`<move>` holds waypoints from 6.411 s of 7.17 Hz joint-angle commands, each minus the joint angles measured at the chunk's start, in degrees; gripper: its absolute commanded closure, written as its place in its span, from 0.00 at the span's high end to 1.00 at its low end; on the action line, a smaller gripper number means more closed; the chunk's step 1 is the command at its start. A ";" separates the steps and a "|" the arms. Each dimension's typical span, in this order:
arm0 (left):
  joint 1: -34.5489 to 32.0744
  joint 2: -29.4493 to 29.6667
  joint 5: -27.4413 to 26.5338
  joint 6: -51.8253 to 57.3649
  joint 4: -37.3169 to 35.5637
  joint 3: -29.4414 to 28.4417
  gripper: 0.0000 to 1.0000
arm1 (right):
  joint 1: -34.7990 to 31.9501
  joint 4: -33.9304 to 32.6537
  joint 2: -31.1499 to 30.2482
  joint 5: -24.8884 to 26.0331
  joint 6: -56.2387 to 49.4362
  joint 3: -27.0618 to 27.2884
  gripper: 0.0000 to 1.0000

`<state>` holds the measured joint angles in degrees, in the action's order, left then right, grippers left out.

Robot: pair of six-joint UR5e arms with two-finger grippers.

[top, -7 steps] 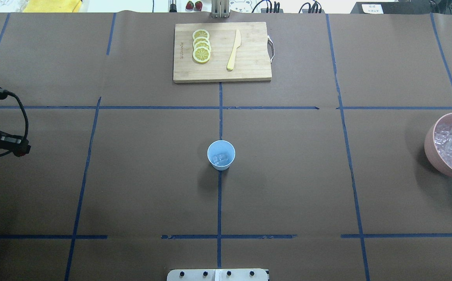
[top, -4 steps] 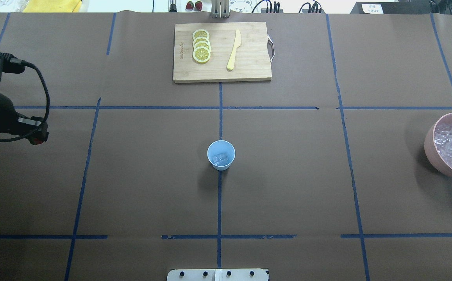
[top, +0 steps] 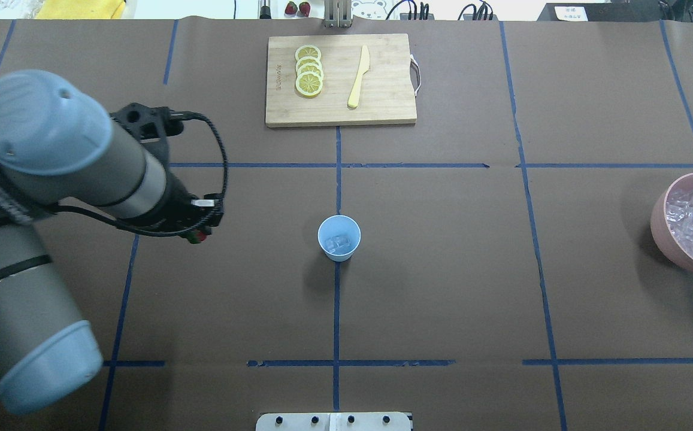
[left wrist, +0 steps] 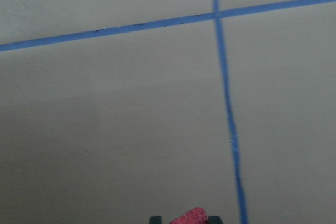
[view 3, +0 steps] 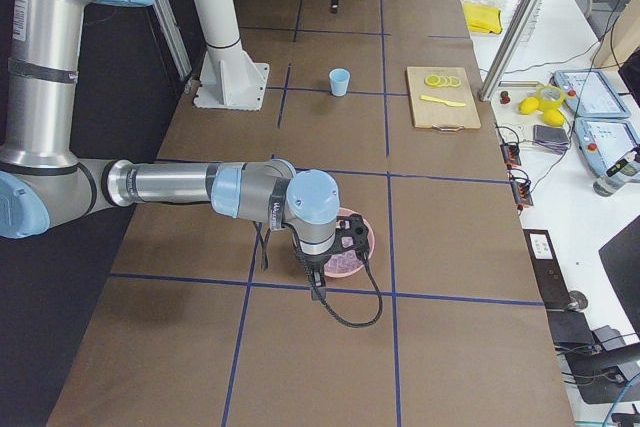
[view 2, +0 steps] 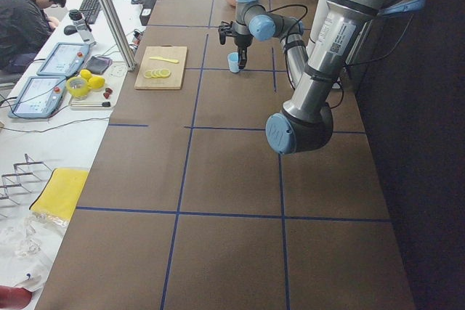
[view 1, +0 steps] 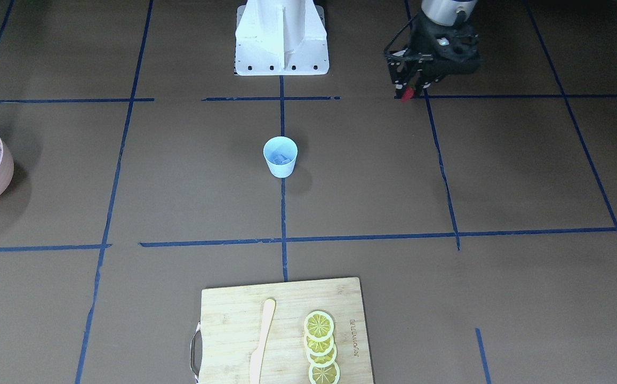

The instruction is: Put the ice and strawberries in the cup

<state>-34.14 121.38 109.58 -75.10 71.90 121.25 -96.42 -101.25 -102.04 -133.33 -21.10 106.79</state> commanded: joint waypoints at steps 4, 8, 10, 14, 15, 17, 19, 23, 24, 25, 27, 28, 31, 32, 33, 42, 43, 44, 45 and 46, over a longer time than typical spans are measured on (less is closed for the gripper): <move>5.92 22.22 -6.04 -12.70 7.96 -29.11 0.02 | 0.00 0.00 0.00 0.00 0.09 -0.18 1.00; 7.24 21.88 -6.31 -12.09 8.52 -29.76 0.99 | 0.00 0.00 0.09 0.36 0.09 -0.26 1.00; 7.24 21.79 -6.22 -11.83 8.52 -29.41 1.00 | 0.00 0.00 0.00 0.36 0.09 -0.18 1.00; 3.06 2.71 -4.30 10.49 7.29 -9.53 1.00 | 0.00 0.00 0.00 0.36 0.09 -0.26 1.00; -2.80 -4.50 1.80 21.20 6.42 -3.97 1.00 | 0.00 0.00 0.00 0.36 0.09 -0.26 1.00; -16.24 -17.53 9.30 42.81 6.41 0.12 1.00 | 0.00 0.00 0.00 0.36 0.00 -0.62 1.00; -29.34 -24.14 17.12 63.56 6.41 -3.10 1.00 | 0.00 0.00 0.09 0.36 0.09 -0.70 1.00; -52.22 -29.43 28.30 88.54 7.29 -22.87 1.00 | 0.00 0.00 0.09 0.27 0.00 -0.79 1.00; -52.61 -31.80 28.06 88.37 8.33 -23.34 1.00 | 0.00 0.00 0.00 0.27 0.00 -0.79 1.00; -53.22 -32.69 28.23 87.84 8.78 -23.26 1.00 | 0.00 0.00 0.09 0.27 0.00 -0.79 1.00; -53.22 -35.06 27.62 87.84 9.22 -23.43 1.00 | 0.00 0.00 0.00 0.27 0.00 -0.70 1.00; -53.40 -34.64 27.79 87.67 10.09 -23.17 1.00 | 0.00 0.00 0.00 0.27 0.00 -0.70 1.00; -53.31 -33.58 27.71 87.58 10.10 -22.56 1.00 | 0.00 0.00 0.09 0.27 0.09 -0.62 1.00; -53.31 -33.58 27.62 87.66 10.01 -22.46 1.00 | 0.00 0.00 0.09 0.18 0.18 -0.44 1.00; -53.31 -33.66 27.62 87.84 10.01 -23.16 1.00 | 0.00 0.00 0.00 0.09 0.09 -0.53 1.00; -53.31 -34.63 27.44 87.84 9.93 -23.08 1.00 | 0.00 -0.09 -0.26 -0.08 0.27 -0.62 1.00; -53.40 -34.72 27.44 87.93 9.93 -22.99 1.00 | 0.00 0.00 -0.26 -0.08 0.27 -0.70 1.00; -53.40 -34.72 27.44 87.84 9.93 -22.99 1.00 | 0.00 0.00 -0.26 -0.08 0.27 -0.70 1.00; -53.31 -35.07 27.44 87.84 9.93 -23.34 1.00 | 0.00 0.00 -0.78 -0.08 0.27 -0.62 1.00; -53.31 -35.07 27.53 87.84 9.93 -23.34 1.00 | -0.09 0.00 -0.79 0.00 0.18 -0.62 1.00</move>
<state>-87.49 86.42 137.04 12.75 81.83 98.02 -96.44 -101.25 -102.66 -133.40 -20.85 106.14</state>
